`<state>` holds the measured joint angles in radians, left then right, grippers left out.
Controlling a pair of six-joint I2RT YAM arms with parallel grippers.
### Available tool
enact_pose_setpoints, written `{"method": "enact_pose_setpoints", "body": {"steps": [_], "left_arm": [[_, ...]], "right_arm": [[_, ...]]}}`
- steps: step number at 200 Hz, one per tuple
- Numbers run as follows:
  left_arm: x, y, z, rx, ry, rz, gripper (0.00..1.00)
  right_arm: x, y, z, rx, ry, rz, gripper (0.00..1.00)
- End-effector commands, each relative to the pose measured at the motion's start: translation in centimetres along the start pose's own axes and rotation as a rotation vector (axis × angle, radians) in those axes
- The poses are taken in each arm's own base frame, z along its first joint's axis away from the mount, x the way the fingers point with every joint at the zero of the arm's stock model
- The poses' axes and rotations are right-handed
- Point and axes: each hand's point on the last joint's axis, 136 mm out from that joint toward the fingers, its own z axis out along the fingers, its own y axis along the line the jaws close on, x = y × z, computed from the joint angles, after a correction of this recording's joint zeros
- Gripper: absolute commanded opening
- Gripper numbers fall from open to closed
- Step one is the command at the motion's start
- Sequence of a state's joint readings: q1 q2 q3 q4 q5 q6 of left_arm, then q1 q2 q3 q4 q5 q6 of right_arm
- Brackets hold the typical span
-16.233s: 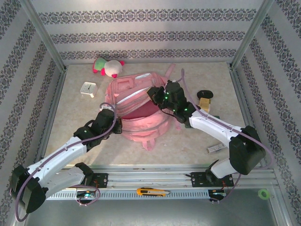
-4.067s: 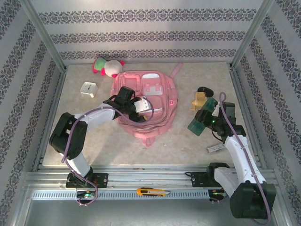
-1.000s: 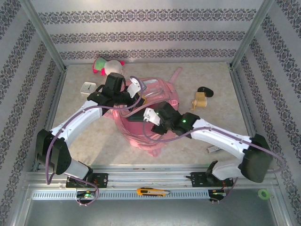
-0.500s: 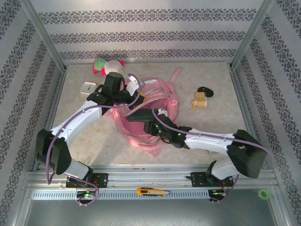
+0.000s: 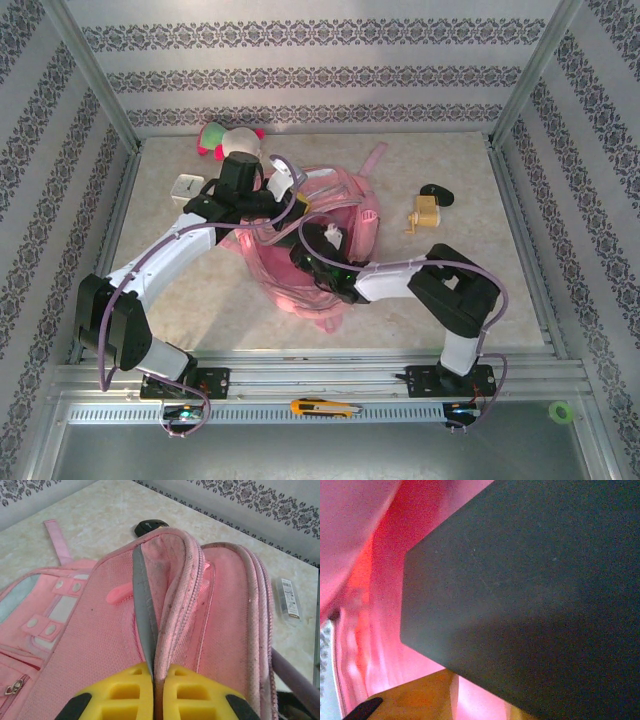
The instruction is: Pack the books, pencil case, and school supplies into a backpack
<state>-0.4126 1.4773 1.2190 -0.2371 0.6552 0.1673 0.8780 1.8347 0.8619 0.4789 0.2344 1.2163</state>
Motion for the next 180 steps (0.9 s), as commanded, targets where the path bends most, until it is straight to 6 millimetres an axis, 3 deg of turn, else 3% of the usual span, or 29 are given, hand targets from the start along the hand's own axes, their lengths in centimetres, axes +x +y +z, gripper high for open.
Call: {"method": "enact_pose_setpoints", "body": {"steps": [1, 31, 57, 101, 126, 155, 180], "left_arm": [[-6.7, -2.0, -2.8, 0.054, -0.214, 0.118, 0.00], [-6.3, -1.9, -2.8, 0.045, -0.206, 0.112, 0.00], [-5.6, -1.0, -2.6, 0.003, -0.185, 0.111, 0.00], [-4.1, 0.8, -1.8, -0.059, -0.166, 0.065, 0.00], [-3.0, 0.9, -1.1, -0.045, -0.145, 0.043, 0.00], [-0.3, 1.1, -0.2, -0.038, -0.091, 0.018, 0.00], [2.3, 1.1, 0.5, -0.035, -0.045, -0.013, 0.00]], "right_arm": [[-5.7, 2.6, 1.9, -0.092, -0.161, 0.020, 0.28], [-8.8, 2.9, 3.5, -0.113, -0.212, 0.008, 0.29], [-8.4, 2.9, 2.2, -0.121, -0.188, -0.034, 0.36], [-4.1, 2.1, -3.5, -0.103, -0.104, -0.120, 0.50], [-2.1, 1.3, -6.9, -0.097, -0.044, -0.159, 0.54], [-1.4, 0.5, -10.7, -0.073, 0.007, -0.273, 0.55], [-2.0, -0.3, -14.2, -0.055, 0.020, -0.357, 0.55]]}}
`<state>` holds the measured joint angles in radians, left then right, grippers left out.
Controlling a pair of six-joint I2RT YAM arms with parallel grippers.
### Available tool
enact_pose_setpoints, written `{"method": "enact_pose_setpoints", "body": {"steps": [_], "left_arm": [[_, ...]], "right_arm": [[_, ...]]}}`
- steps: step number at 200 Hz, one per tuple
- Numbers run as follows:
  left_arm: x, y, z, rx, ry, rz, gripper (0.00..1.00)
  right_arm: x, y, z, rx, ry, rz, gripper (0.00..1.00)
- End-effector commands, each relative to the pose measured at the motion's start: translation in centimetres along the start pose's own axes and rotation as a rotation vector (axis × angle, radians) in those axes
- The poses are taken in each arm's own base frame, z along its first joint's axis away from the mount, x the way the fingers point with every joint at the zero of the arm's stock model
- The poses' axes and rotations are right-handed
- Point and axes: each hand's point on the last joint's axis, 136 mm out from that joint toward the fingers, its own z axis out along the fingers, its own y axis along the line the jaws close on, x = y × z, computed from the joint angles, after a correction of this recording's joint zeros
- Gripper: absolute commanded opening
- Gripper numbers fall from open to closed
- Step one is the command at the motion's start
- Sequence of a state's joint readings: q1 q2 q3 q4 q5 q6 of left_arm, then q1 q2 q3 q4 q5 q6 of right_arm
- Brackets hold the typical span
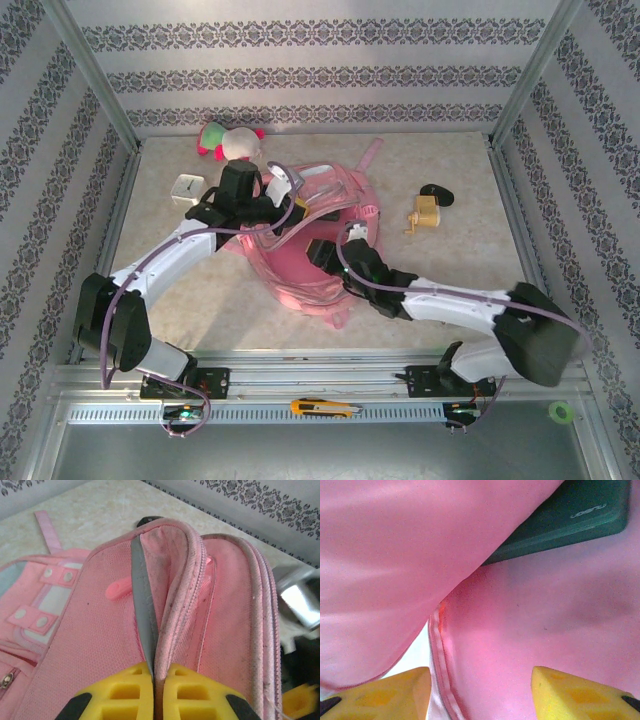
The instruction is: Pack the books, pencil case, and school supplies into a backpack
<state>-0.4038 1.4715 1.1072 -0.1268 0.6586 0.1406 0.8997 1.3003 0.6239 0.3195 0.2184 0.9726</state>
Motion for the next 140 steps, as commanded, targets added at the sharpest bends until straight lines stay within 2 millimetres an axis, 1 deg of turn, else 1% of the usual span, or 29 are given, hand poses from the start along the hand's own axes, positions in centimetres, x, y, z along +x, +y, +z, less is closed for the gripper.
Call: {"method": "enact_pose_setpoints", "body": {"steps": [1, 16, 25, 32, 37, 42, 65, 73, 85, 94, 108, 121, 140], "left_arm": [[-0.1, 0.5, -0.4, -0.030, -0.039, 0.015, 0.00], [1.2, 0.5, -0.1, -0.028, -0.009, -0.003, 0.00], [1.7, 0.4, -0.1, -0.022, 0.002, -0.006, 0.00], [1.9, 0.2, 0.0, -0.015, 0.009, -0.007, 0.02], [2.1, 0.0, 0.1, -0.005, 0.015, -0.010, 0.06], [2.2, -0.2, 0.1, 0.006, 0.018, -0.013, 0.12], [1.8, -0.5, -0.3, 0.013, 0.007, -0.065, 0.50], [1.6, -0.3, -0.6, -0.004, -0.004, -0.083, 0.58], [1.3, 0.5, -1.3, -0.039, -0.030, -0.122, 0.65], [1.0, 1.3, -2.0, -0.066, -0.056, -0.158, 0.69], [1.1, 2.7, -3.1, -0.104, -0.082, -0.230, 0.70], [1.7, 4.1, -4.1, -0.150, -0.081, -0.283, 0.71], [3.4, 6.5, -5.7, -0.251, -0.042, -0.379, 0.72]], "right_arm": [[1.0, -2.1, -3.0, 0.073, 0.069, -0.133, 0.55], [0.4, -2.2, -5.1, 0.075, 0.066, -0.171, 0.55], [0.0, -2.3, -6.3, 0.077, 0.067, -0.202, 0.55], [-0.3, -2.0, -7.0, 0.069, 0.067, -0.235, 0.55], [-0.6, -1.8, -7.6, 0.061, 0.066, -0.261, 0.56], [-0.7, -1.5, -7.9, 0.053, 0.072, -0.291, 0.56], [-1.2, 0.4, -9.4, -0.001, 0.126, -0.460, 0.57], [-1.3, 1.0, -9.7, -0.011, 0.155, -0.517, 0.58], [-1.2, 2.0, -9.9, -0.041, 0.199, -0.616, 0.59], [-0.9, 2.8, -9.7, -0.067, 0.231, -0.693, 0.59], [-0.2, 3.5, -9.1, -0.095, 0.292, -0.814, 0.59], [0.7, 3.4, -8.2, -0.092, 0.365, -0.921, 0.61], [2.5, 3.1, -6.3, -0.081, 0.482, -1.067, 0.62]]}}
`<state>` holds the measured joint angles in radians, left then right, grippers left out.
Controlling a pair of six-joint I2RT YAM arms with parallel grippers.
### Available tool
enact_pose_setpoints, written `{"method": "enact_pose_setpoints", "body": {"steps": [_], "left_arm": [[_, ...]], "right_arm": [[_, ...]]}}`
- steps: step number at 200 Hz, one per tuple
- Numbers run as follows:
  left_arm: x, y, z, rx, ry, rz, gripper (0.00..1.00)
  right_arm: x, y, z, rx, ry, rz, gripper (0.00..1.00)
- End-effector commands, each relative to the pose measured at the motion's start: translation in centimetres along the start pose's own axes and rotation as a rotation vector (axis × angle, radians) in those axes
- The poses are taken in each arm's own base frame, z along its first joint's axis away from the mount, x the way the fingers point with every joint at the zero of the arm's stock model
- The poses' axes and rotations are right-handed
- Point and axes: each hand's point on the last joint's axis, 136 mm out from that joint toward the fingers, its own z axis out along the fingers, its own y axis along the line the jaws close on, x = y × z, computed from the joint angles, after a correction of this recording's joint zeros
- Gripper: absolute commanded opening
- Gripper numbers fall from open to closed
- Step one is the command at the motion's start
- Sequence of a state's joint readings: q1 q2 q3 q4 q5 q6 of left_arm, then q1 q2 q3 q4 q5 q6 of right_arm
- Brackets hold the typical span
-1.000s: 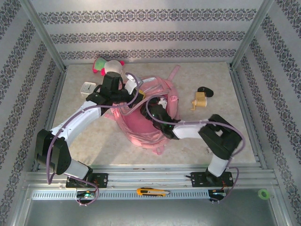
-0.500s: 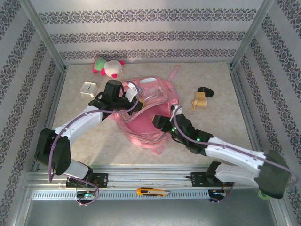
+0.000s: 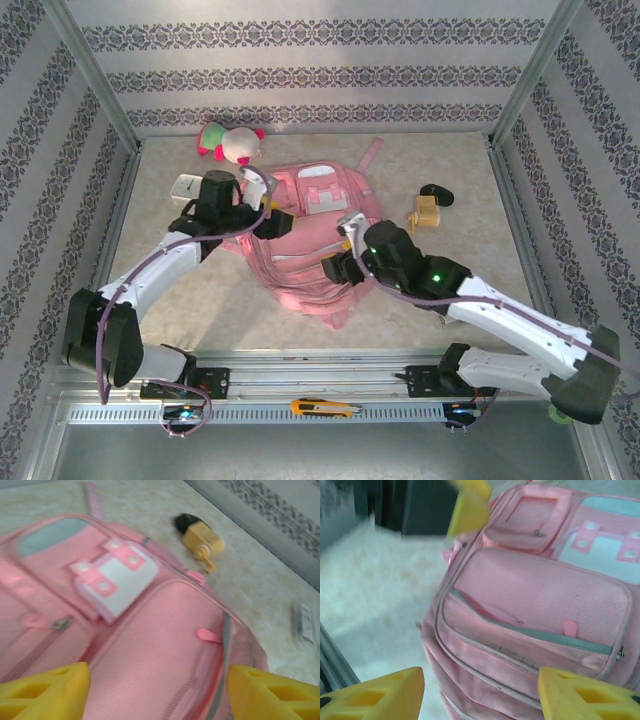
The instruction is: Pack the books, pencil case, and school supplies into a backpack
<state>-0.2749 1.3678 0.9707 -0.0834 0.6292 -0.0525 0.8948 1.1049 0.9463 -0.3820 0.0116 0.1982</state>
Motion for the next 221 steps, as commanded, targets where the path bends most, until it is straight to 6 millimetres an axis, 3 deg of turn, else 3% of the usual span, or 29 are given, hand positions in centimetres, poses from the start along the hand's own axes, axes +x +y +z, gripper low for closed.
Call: {"method": "enact_pose_setpoints", "body": {"steps": [1, 44, 72, 97, 110, 122, 139, 159, 185, 221], "left_arm": [[0.2, 3.0, -1.7, -0.117, -0.006, -0.135, 0.72], [2.4, 8.4, -5.2, -0.255, -0.032, -0.308, 0.72], [3.3, 9.6, -6.5, -0.290, -0.052, -0.335, 0.72], [4.3, 10.1, -6.7, -0.320, -0.039, -0.325, 0.72], [4.8, 10.4, -6.8, -0.332, -0.028, -0.310, 0.72], [5.1, 10.7, -6.8, -0.338, -0.019, -0.285, 0.73], [5.4, 11.0, -6.8, -0.337, -0.005, -0.235, 0.73], [5.7, 10.8, -6.4, -0.274, 0.030, -0.138, 0.72], [6.2, 10.1, -5.1, -0.159, 0.081, -0.059, 0.68], [7.3, 9.2, -3.1, -0.009, 0.068, -0.072, 0.67]], "right_arm": [[3.1, 1.2, 2.3, -0.059, 0.206, -0.286, 0.63], [6.0, 2.9, 7.7, -0.095, 0.364, -0.613, 0.72], [8.5, 3.5, 10.8, -0.144, 0.436, -0.720, 0.71], [10.2, 2.7, 12.7, -0.104, 0.476, -0.764, 0.69], [10.5, 1.5, 13.5, -0.039, 0.473, -0.784, 0.61], [10.3, 0.3, 13.9, 0.030, 0.465, -0.796, 0.41], [10.1, -0.6, 13.5, 0.056, 0.462, -0.826, 0.22], [9.2, -0.4, 11.6, 0.014, 0.450, -0.878, 0.00], [9.3, 0.5, 8.1, -0.129, 0.436, -1.064, 0.00], [8.3, -1.9, 5.2, -0.159, 0.435, -1.100, 0.00]]}}
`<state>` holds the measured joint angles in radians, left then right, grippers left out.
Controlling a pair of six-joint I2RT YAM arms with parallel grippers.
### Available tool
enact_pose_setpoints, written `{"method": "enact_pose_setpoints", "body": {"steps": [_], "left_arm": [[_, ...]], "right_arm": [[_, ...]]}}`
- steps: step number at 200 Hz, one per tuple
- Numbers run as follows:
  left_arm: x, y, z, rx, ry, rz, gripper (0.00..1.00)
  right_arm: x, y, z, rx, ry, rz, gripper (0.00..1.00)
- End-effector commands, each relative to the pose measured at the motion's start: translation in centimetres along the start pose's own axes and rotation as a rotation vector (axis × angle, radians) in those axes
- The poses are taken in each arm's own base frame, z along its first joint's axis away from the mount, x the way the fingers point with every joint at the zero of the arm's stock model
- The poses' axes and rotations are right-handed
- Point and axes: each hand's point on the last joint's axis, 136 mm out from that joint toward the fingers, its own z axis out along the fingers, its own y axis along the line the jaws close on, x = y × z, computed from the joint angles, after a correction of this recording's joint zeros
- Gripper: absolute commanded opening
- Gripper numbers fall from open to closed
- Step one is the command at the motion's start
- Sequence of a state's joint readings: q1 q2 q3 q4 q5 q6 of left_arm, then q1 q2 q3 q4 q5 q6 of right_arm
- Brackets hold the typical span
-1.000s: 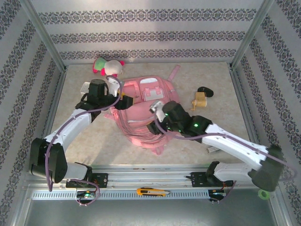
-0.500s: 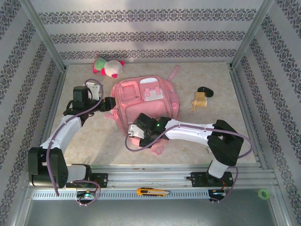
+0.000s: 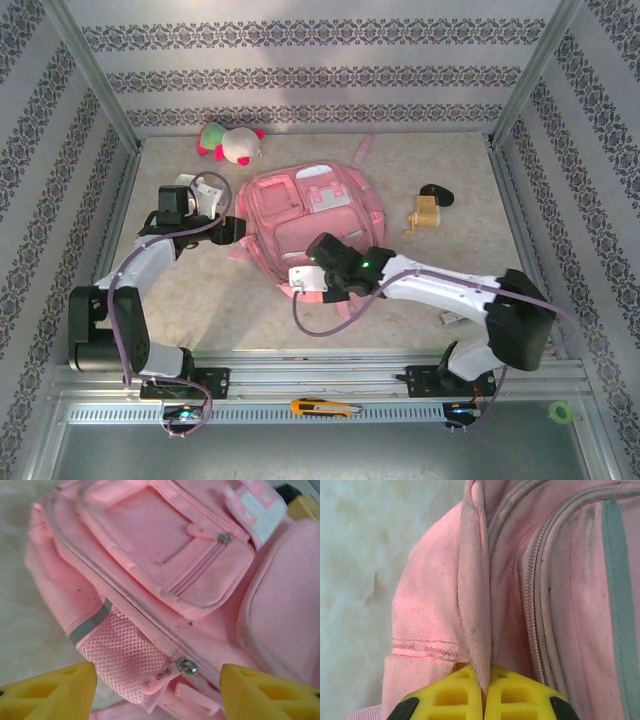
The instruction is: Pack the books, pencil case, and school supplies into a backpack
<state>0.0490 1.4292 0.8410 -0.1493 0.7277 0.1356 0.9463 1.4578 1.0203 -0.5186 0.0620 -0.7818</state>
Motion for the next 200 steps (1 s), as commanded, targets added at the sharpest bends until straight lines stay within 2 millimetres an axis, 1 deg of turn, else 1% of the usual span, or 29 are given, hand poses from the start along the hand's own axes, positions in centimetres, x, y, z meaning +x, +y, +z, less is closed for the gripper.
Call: {"method": "enact_pose_setpoints", "body": {"steps": [1, 13, 25, 38, 50, 67, 82, 109, 125, 137, 152, 179, 200], "left_arm": [[0.0, -1.6, 0.5, 0.139, -0.024, 0.057, 0.67], [0.0, -1.5, 1.0, 0.156, -0.023, -0.003, 0.68], [-0.2, -1.8, 1.4, 0.198, -0.032, -0.076, 0.68], [-0.3, -2.3, 2.0, 0.224, -0.044, -0.159, 0.68], [-0.3, -2.2, 2.4, 0.218, -0.057, -0.227, 0.68], [0.7, -2.4, 3.2, 0.212, -0.039, -0.314, 0.68], [2.1, -2.7, 4.0, 0.205, -0.005, -0.365, 0.68], [4.0, -4.1, 5.7, 0.212, 0.059, -0.385, 0.68], [4.5, -4.0, 6.4, 0.200, 0.075, -0.396, 0.69], [4.3, -4.0, 6.6, 0.210, 0.063, -0.412, 0.67], [3.7, -4.6, 6.6, 0.260, 0.041, -0.415, 0.63], [2.7, -5.7, 6.0, 0.329, -0.011, -0.407, 0.42], [3.0, -6.2, 5.7, 0.342, -0.009, -0.409, 0.31]], "right_arm": [[1.7, -0.4, -1.9, -0.033, 0.002, -0.088, 0.00], [2.4, -1.0, -2.6, -0.029, 0.007, -0.076, 0.00], [2.8, -1.7, -3.2, -0.016, -0.002, -0.064, 0.00], [3.0, -2.0, -3.8, -0.015, -0.021, -0.059, 0.00], [3.3, -2.3, -4.1, -0.010, -0.025, -0.052, 0.00], [3.6, -2.1, -4.3, -0.017, -0.028, -0.050, 0.00], [3.8, -2.0, -4.3, -0.030, -0.029, -0.037, 0.00], [3.8, -1.5, -4.0, -0.059, -0.031, -0.033, 0.00], [3.9, -1.3, -3.9, -0.067, -0.027, -0.030, 0.00], [4.0, -1.3, -3.9, -0.068, -0.024, -0.024, 0.00], [4.1, -1.3, -3.8, -0.069, -0.024, -0.018, 0.00], [4.4, -1.4, -3.6, -0.066, -0.014, -0.004, 0.00], [4.5, -1.7, -3.6, -0.059, -0.013, 0.004, 0.00]]}}
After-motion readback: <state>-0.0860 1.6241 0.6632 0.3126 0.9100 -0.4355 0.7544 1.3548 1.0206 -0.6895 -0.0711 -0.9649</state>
